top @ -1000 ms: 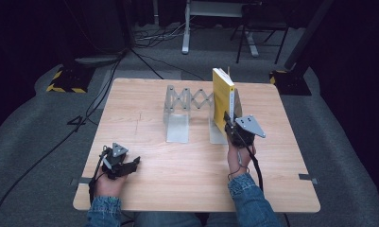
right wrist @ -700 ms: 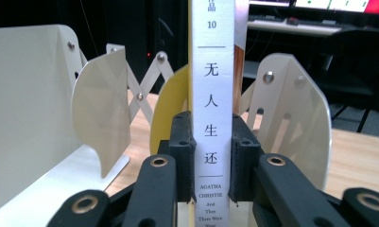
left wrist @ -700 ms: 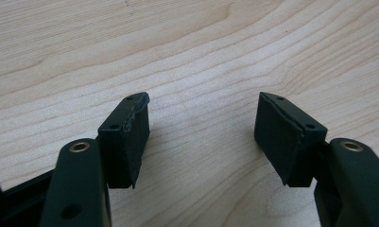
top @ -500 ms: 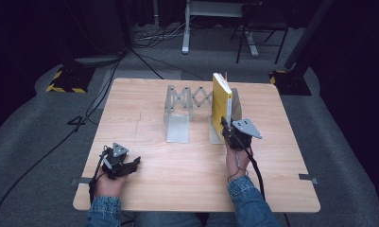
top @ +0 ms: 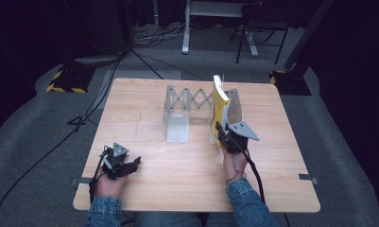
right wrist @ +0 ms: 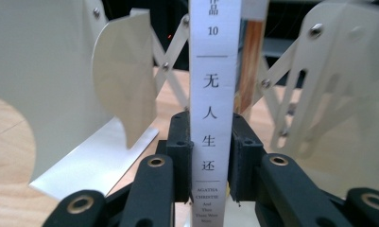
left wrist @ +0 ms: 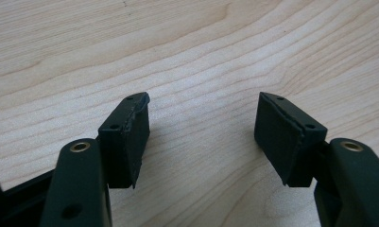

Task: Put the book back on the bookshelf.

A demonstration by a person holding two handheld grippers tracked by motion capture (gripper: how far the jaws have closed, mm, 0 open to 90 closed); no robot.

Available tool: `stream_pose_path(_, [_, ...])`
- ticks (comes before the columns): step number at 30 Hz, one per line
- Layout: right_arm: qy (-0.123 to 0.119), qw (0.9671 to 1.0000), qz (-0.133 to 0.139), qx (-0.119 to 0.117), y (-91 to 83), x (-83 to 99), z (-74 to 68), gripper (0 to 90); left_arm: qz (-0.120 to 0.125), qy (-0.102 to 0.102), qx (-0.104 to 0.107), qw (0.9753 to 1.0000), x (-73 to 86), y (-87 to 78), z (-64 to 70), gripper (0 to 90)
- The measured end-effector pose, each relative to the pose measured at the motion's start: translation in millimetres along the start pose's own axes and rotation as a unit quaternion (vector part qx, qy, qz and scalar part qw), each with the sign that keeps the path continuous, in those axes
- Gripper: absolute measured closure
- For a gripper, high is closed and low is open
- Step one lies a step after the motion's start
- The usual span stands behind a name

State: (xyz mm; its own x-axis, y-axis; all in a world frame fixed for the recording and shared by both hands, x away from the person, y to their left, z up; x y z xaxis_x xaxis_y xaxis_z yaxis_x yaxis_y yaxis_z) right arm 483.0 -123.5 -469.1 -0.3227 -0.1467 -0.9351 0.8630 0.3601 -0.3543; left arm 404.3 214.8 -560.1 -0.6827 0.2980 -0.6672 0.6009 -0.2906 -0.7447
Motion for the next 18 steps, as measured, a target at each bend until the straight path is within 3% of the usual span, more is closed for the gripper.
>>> stream_pose_path(4, [-0.009,0.9992,-0.038,0.006,10.4,14.2,-1.6,73.6,0.0,0.001,-0.001,1.0,-0.1,0.0,-0.3,36.6])
stream_pose_path(18, [0.002,0.9993,-0.037,-0.001,17.3,13.1,3.9,68.9,0.001,0.001,0.001,1.0,-0.4,0.3,0.2,36.6])
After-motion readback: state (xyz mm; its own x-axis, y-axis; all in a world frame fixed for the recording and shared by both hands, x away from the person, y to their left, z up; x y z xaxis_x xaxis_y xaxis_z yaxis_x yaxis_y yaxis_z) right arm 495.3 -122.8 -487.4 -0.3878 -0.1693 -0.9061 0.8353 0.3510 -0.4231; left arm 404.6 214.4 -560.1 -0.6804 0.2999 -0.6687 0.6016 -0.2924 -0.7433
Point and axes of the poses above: each handheld gripper's, and its own axes: y roughly forward along the jaws, x roughly out of its underside, z roughly to its right, the point moved 8 cm from there along y, roughly forward along the jaws, and after that the axes turned 4 degrees about -z, right-handed, at the moved point
